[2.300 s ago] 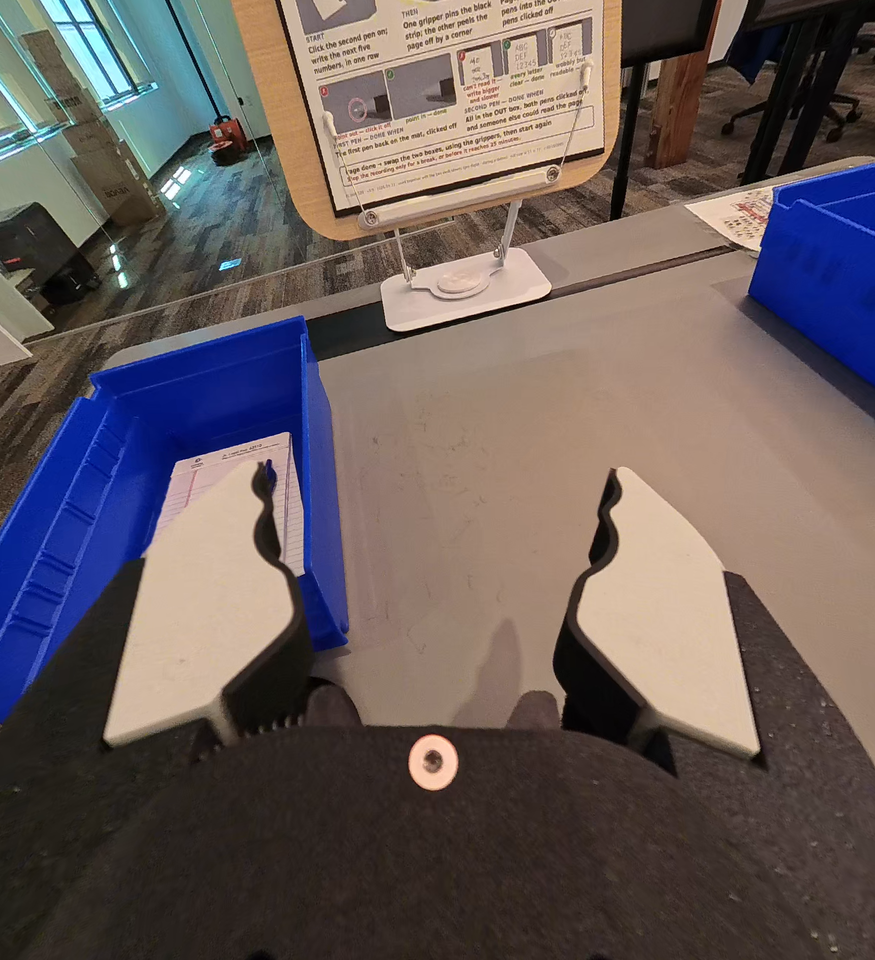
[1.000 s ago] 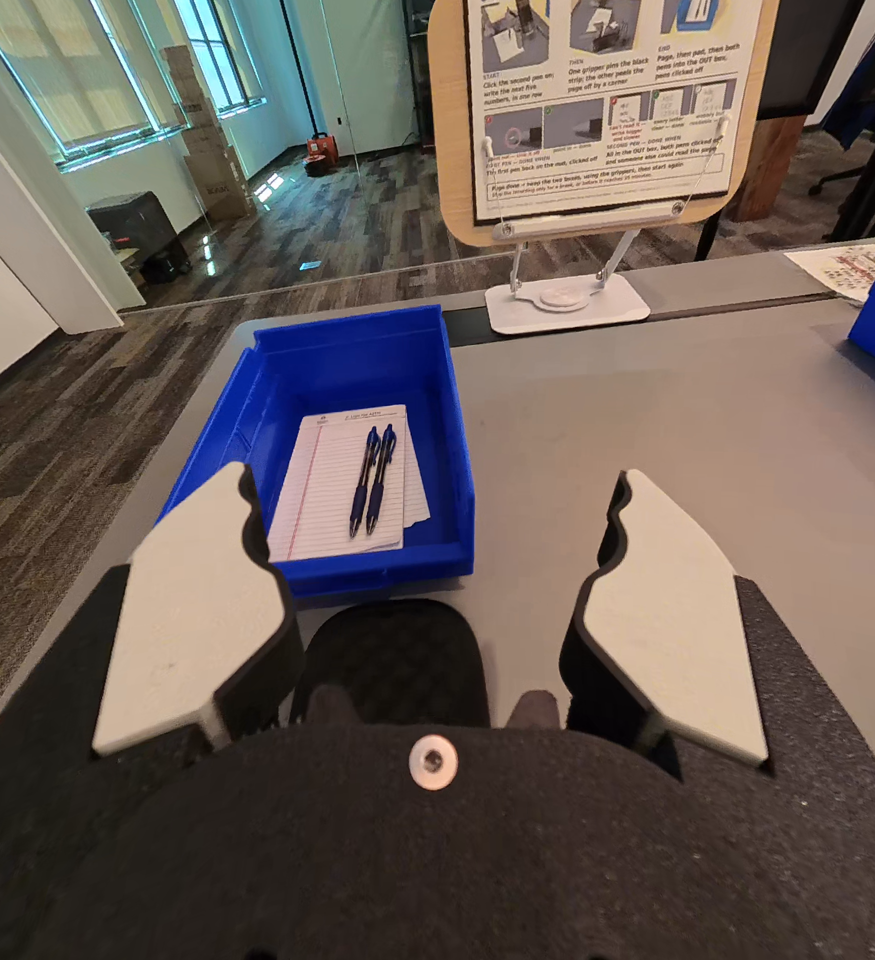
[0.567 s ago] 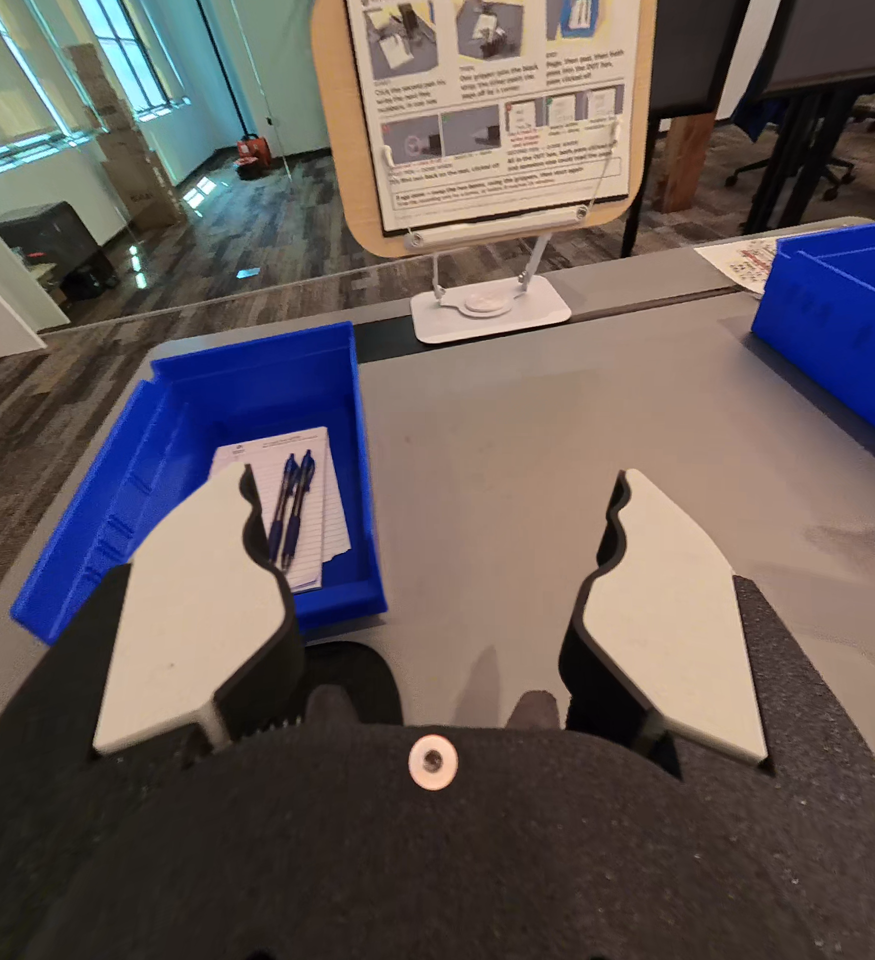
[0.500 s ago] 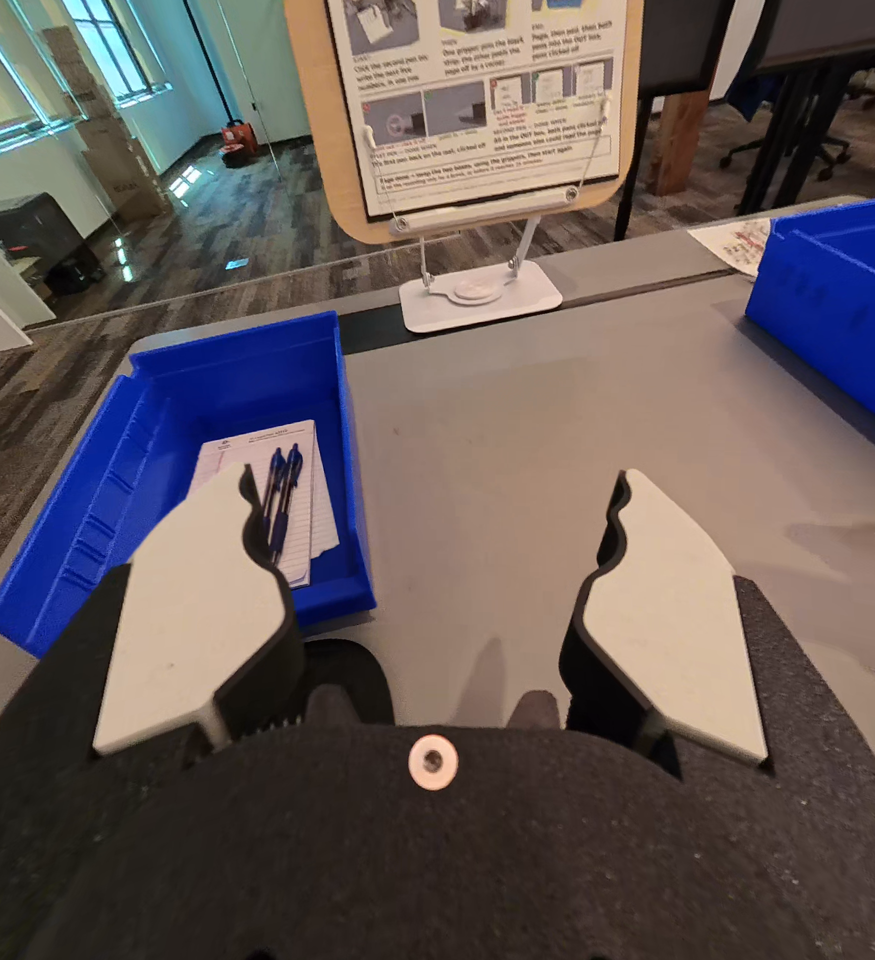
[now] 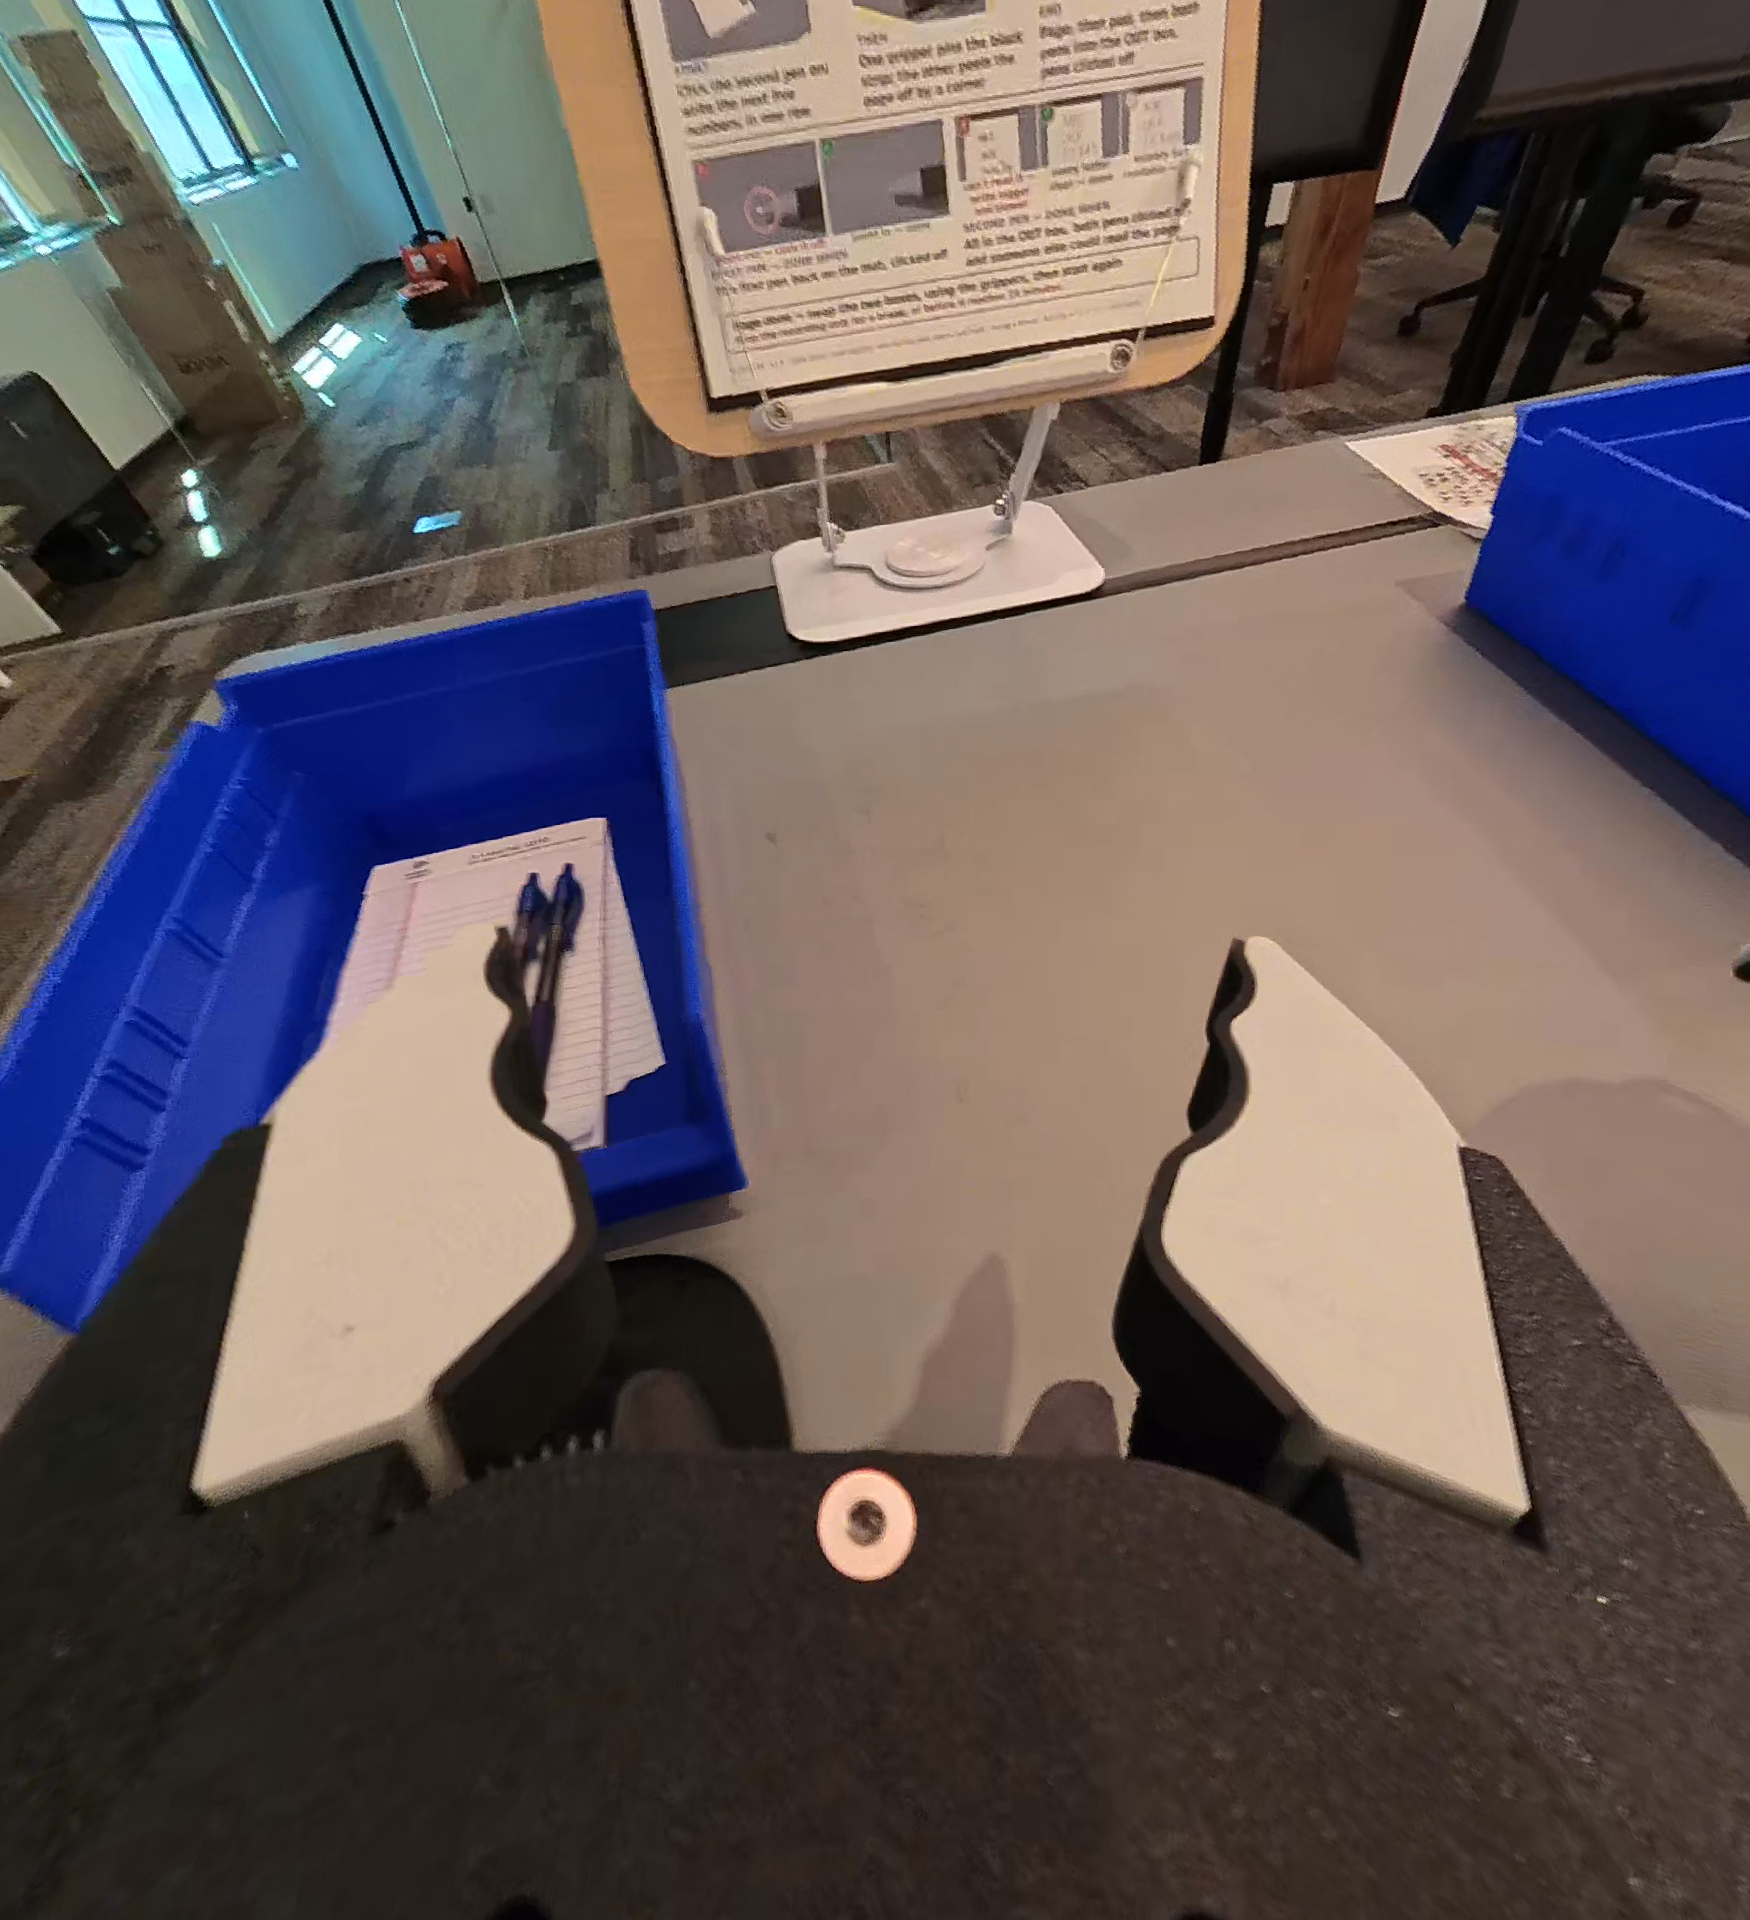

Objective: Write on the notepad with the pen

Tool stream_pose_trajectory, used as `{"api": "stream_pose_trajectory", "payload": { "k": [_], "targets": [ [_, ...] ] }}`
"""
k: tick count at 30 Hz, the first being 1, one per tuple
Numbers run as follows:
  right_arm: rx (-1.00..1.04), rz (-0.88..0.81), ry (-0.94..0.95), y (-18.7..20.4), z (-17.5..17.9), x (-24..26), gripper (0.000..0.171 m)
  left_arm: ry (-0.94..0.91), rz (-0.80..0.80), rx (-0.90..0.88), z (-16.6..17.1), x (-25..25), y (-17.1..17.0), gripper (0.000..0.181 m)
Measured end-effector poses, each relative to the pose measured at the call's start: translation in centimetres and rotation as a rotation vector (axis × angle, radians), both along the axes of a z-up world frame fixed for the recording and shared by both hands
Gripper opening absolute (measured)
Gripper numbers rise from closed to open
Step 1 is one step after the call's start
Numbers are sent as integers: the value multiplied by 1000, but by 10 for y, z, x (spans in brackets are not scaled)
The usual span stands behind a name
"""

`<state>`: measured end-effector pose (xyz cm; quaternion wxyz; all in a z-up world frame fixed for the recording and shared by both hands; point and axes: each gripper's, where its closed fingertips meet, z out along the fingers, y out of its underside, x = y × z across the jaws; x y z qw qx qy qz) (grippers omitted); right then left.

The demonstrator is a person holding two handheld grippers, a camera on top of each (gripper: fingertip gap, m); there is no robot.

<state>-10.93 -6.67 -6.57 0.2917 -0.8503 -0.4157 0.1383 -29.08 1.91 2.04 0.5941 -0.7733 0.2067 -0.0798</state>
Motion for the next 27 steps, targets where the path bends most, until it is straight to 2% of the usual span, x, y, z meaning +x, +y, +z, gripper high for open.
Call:
{"api": "stream_pose_trajectory", "payload": {
  "k": [4, 7, 9, 11, 14, 17, 20, 23, 27],
  "targets": [
    [-2, 63, -49, 17, -2, -38, 47, -26, 67, 10, 6, -33, 0, 122],
    [-27, 119, -51, 24, -8, -69, 40, -39, 136, -3, 2, -65, 4, 122],
    [-22, 114, -73, 32, 1, -67, 39, -41, 177, -20, 0, -85, 6, 122],
    [57, 52, -152, 49, 23, -34, 40, -52, 201, -8, 6, -101, 5, 122],
    [99, -104, -239, 64, 57, 48, 47, -73, 223, 34, 16, -117, -2, 121],
    [84, -255, -269, 60, 72, 128, 48, -72, 229, 37, 14, -125, -10, 121],
    [57, -324, -280, 48, 74, 169, 50, -74, 225, 31, 8, -125, -13, 121],
    [17, -266, -195, 35, 73, 142, 51, -85, 207, 27, 8, -116, -10, 121],
    [-40, -54, -140, 9, 60, 59, 50, -70, 169, 40, 15, -93, -6, 121]
  ]
}}
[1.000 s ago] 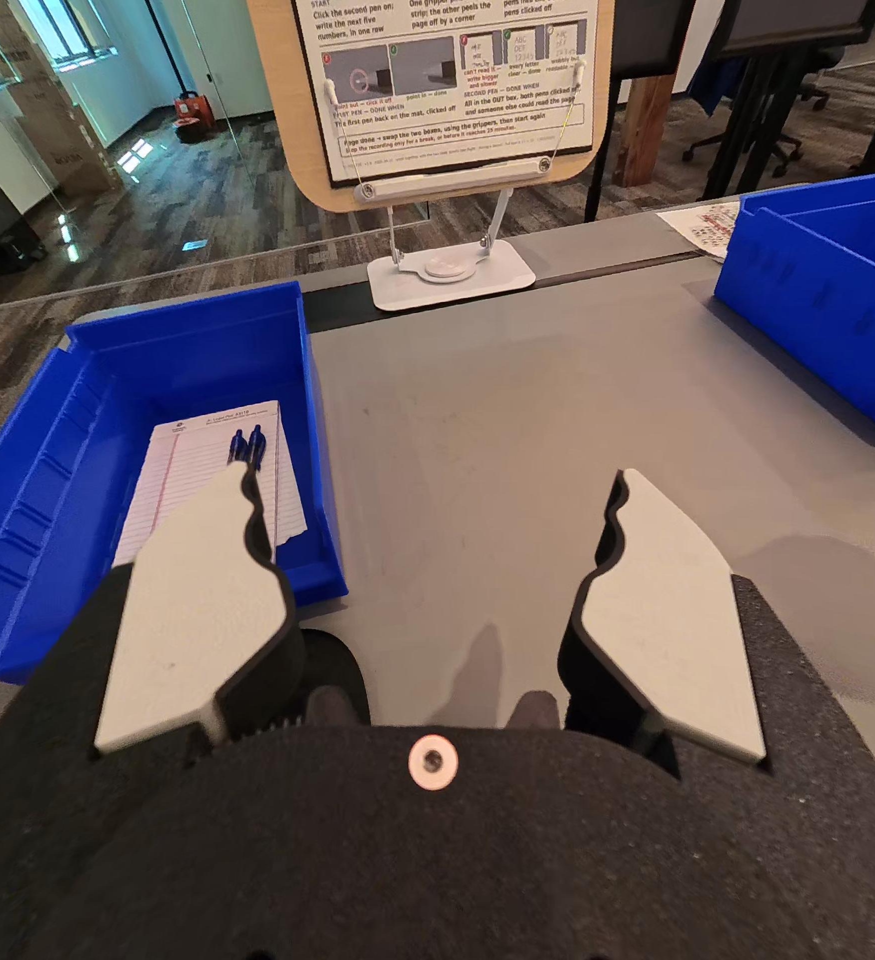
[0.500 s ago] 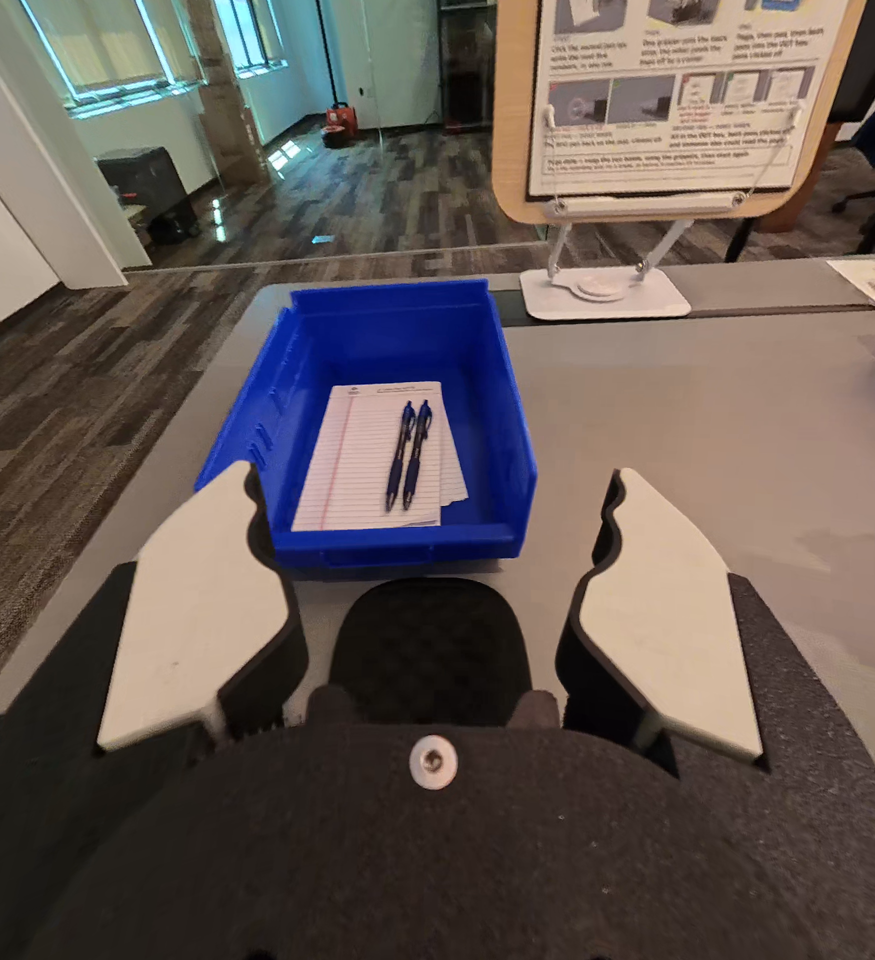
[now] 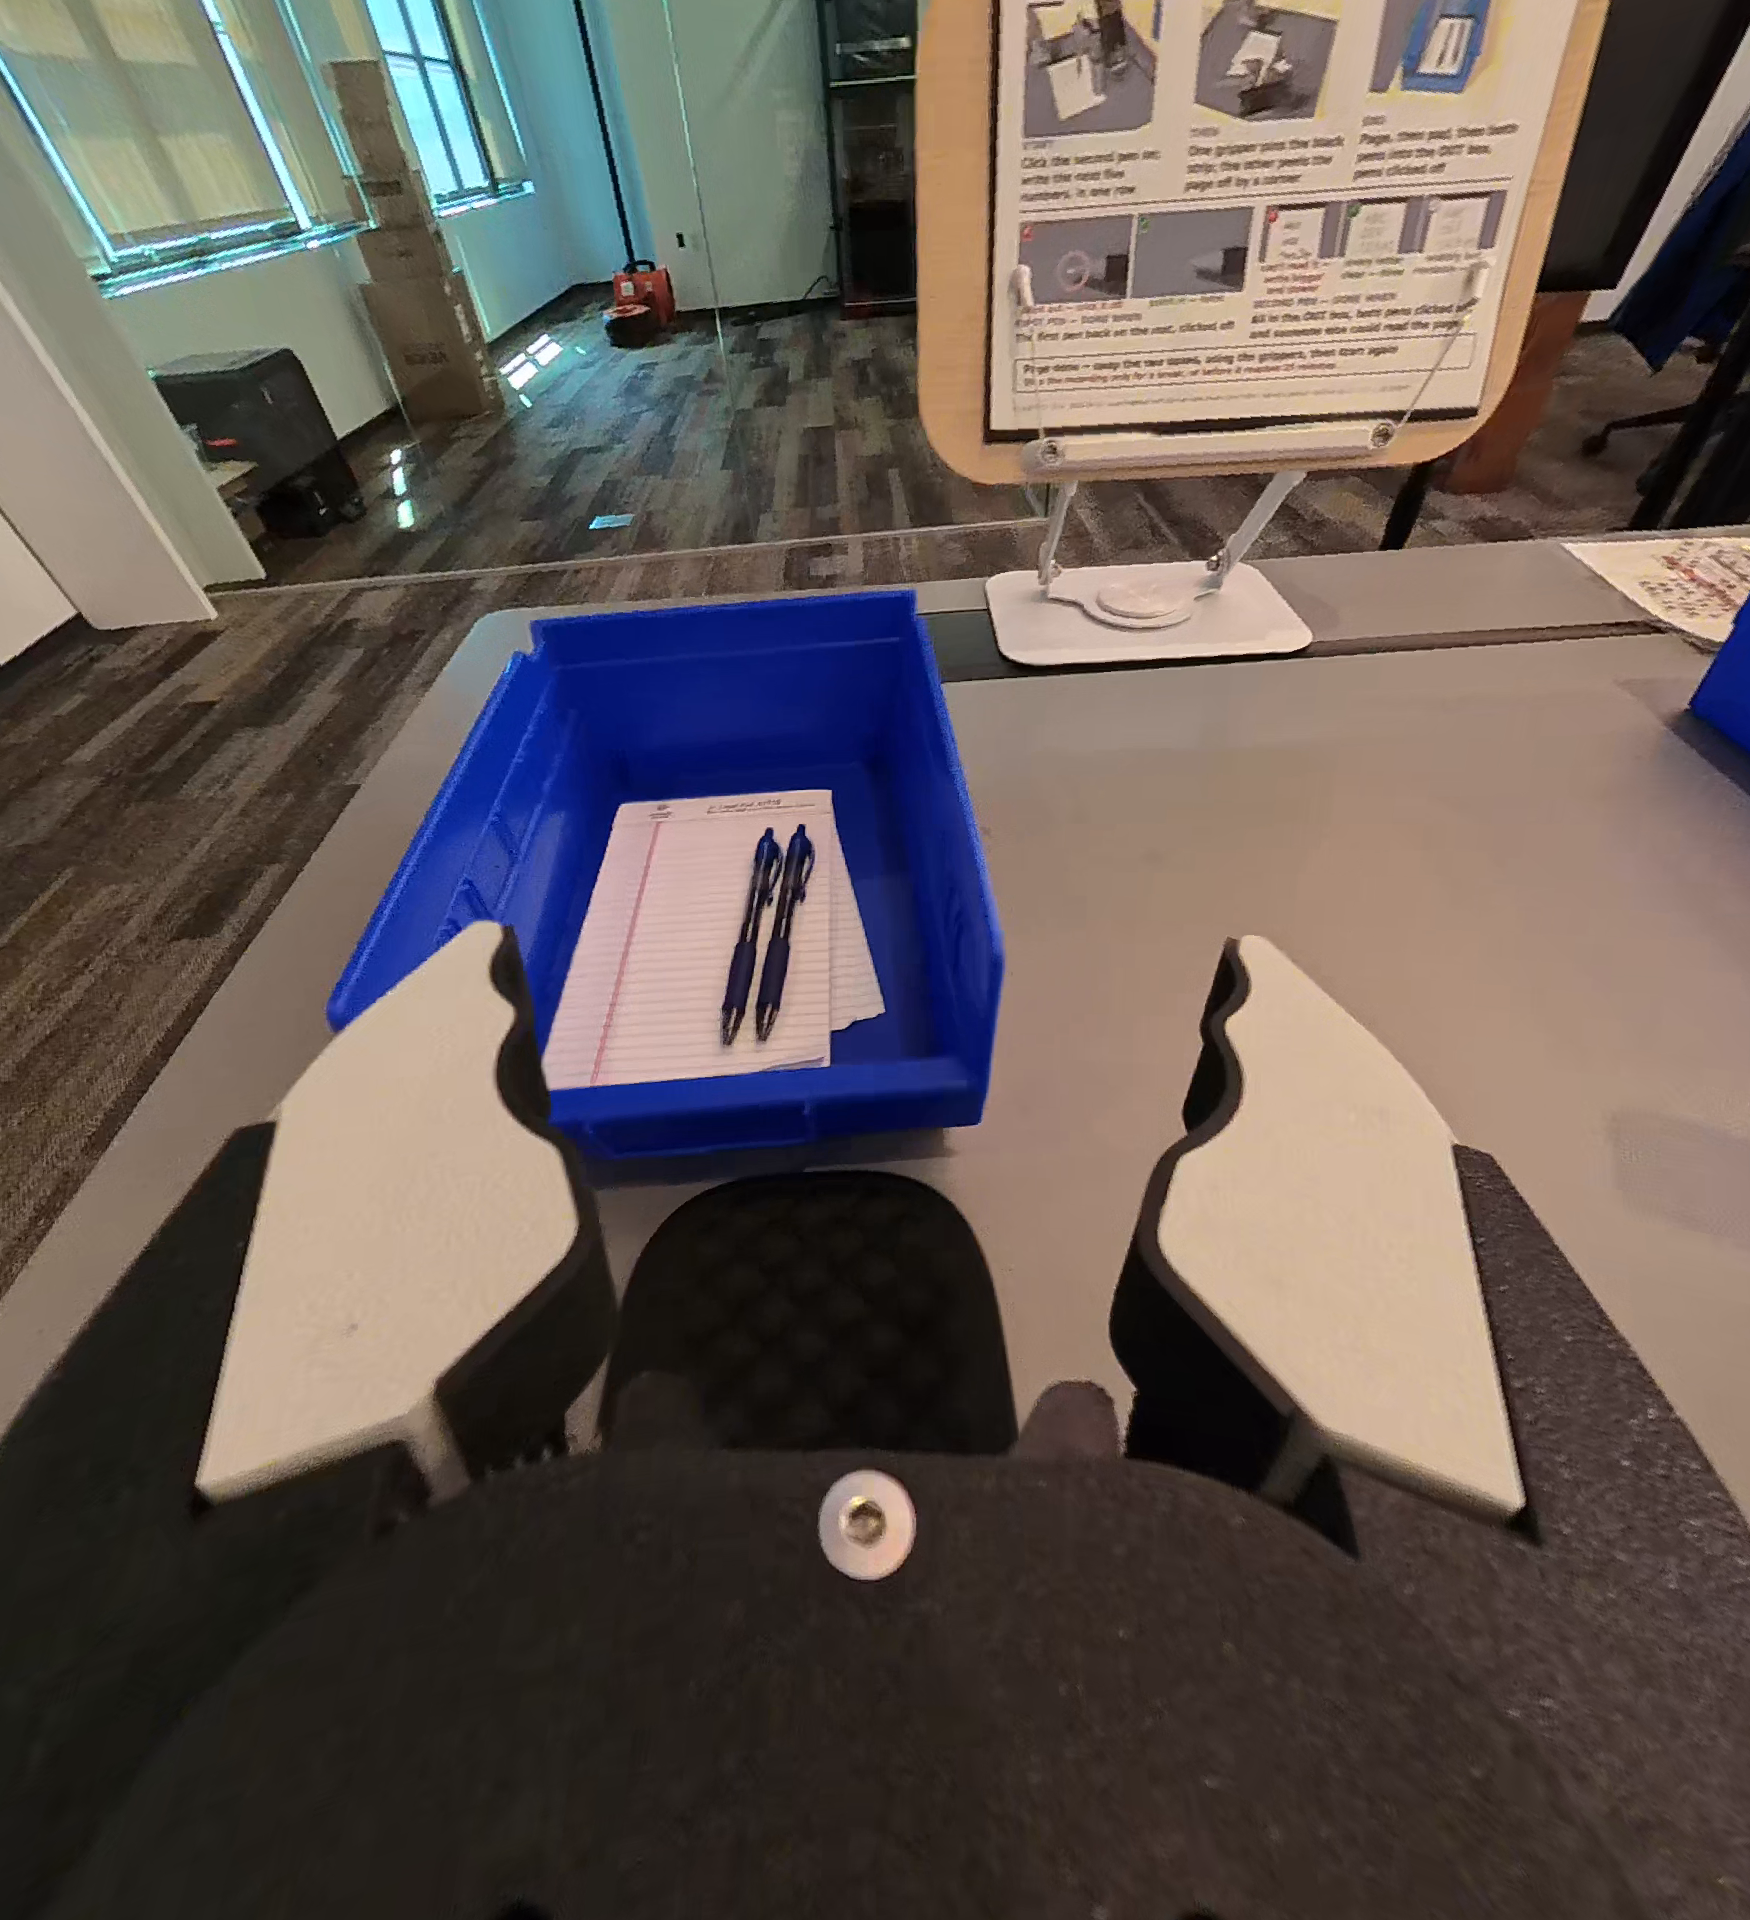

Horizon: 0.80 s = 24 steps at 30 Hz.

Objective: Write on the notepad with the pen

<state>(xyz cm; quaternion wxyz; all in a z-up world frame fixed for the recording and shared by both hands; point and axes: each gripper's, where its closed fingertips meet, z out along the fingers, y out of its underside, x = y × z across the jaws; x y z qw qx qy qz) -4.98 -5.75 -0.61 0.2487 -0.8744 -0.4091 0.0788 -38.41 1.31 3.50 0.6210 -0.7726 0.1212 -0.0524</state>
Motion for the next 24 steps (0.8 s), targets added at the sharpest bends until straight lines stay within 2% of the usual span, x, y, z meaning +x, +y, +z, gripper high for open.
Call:
{"api": "stream_pose_trajectory", "payload": {
  "k": [2, 5, 9, 12, 14, 18, 20, 21, 24],
  "targets": [
    [-28, 88, -12, -14, -12, -31, 48, 7, -18, -2, 1, 10, 1, 121],
    [-50, 146, -84, -28, -28, -41, 50, 14, -38, -9, 0, 18, 0, 121],
    [-67, 181, 53, -45, -27, -54, 46, 12, -66, -10, -1, 27, -4, 121],
    [5, 186, 21, -25, -11, -70, 44, 20, -105, 1, 4, 41, 0, 121],
    [-54, 216, 33, -13, -6, -100, 46, 31, -117, 6, 7, 49, 9, 121],
    [-63, 249, -9, -1, -5, -121, 38, -85, -203, -55, 6, 68, 18, 120],
    [53, 261, -72, 3, 20, -100, 19, -41, -232, -51, 8, 69, 17, 119],
    [127, 232, -101, 12, 43, -80, 17, 16, -228, -43, 10, 65, 18, 120],
    [153, 42, -183, 23, 109, 27, 30, 90, -271, -53, 25, 54, 13, 120]
  ]
}}
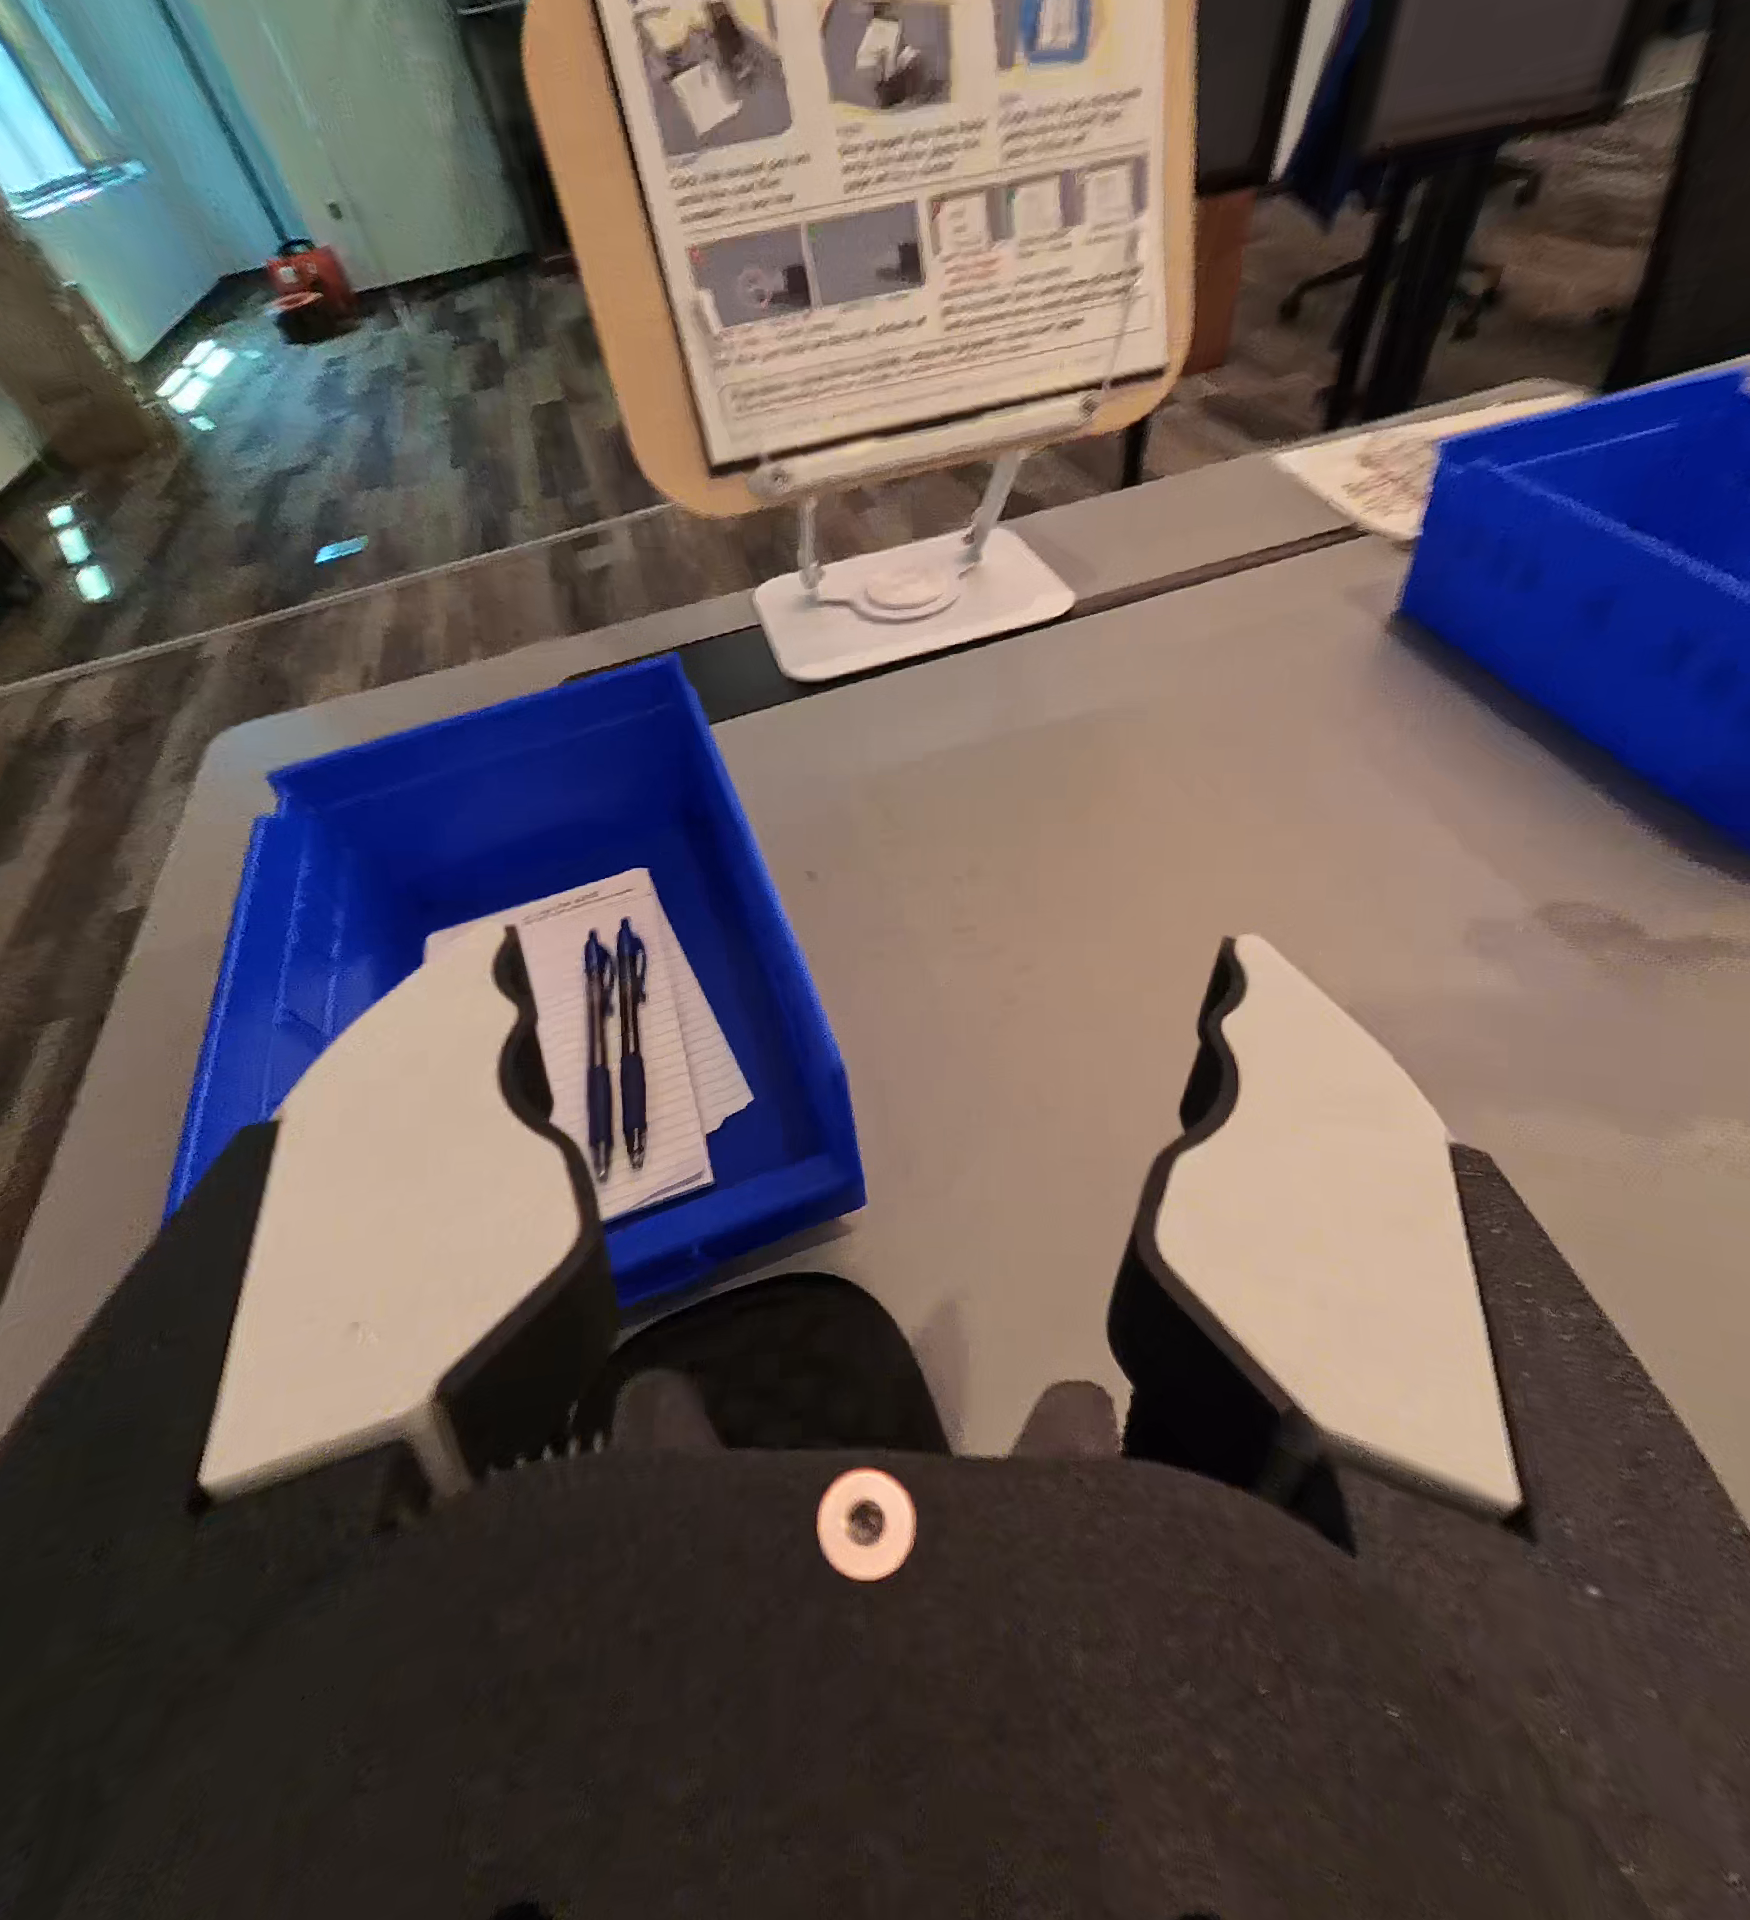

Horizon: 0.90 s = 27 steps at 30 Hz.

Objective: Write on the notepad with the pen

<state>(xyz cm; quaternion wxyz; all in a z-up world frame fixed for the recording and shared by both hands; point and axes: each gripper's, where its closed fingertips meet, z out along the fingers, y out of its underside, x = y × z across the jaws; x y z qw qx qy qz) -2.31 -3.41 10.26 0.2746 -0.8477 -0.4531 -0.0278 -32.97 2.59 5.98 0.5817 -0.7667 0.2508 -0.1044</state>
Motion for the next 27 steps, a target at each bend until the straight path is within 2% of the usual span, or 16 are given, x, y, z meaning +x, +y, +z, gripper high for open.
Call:
{"api": "stream_pose_trajectory", "payload": {
  "k": [2, 4, 7, 10, 12, 14, 16, 19, 22, 24, 27],
  "targets": [
    [-49, -135, 82, -14, 15, 66, 29, -30, -81, 9, 15, 3, -10, 118],
    [-63, -160, 231, -33, 12, 85, 27, -35, -128, 28, 29, 7, -15, 118],
    [-99, -37, 384, -63, -15, 29, 29, -18, -180, 47, 44, 22, -10, 119],
    [-191, 112, 375, -92, -64, -50, 24, -45, -207, 8, 49, 34, 3, 121],
    [-223, 147, 246, -106, -97, -64, 23, -89, -212, -36, 48, 32, 7, 119],
    [-179, 117, 147, -109, -115, -40, 23, -88, -194, -55, 46, 21, 7, 118],
    [-98, -11, 90, -95, -121, 12, 22, -28, -143, -46, 39, 2, 6, 118],
    [-3, -210, 7, -68, -120, 93, 33, 56, -81, -5, 29, -15, 2, 118],
    [181, -262, -20, -39, -95, 124, 33, 83, -55, 2, 18, -13, 4, 117],
    [232, -334, -33, -25, -84, 142, 41, 67, -71, -18, 12, -5, 9, 117],
    [324, -403, 120, 3, -60, 158, 44, 72, -28, -23, 9, -13, 28, 117]
  ]
}}
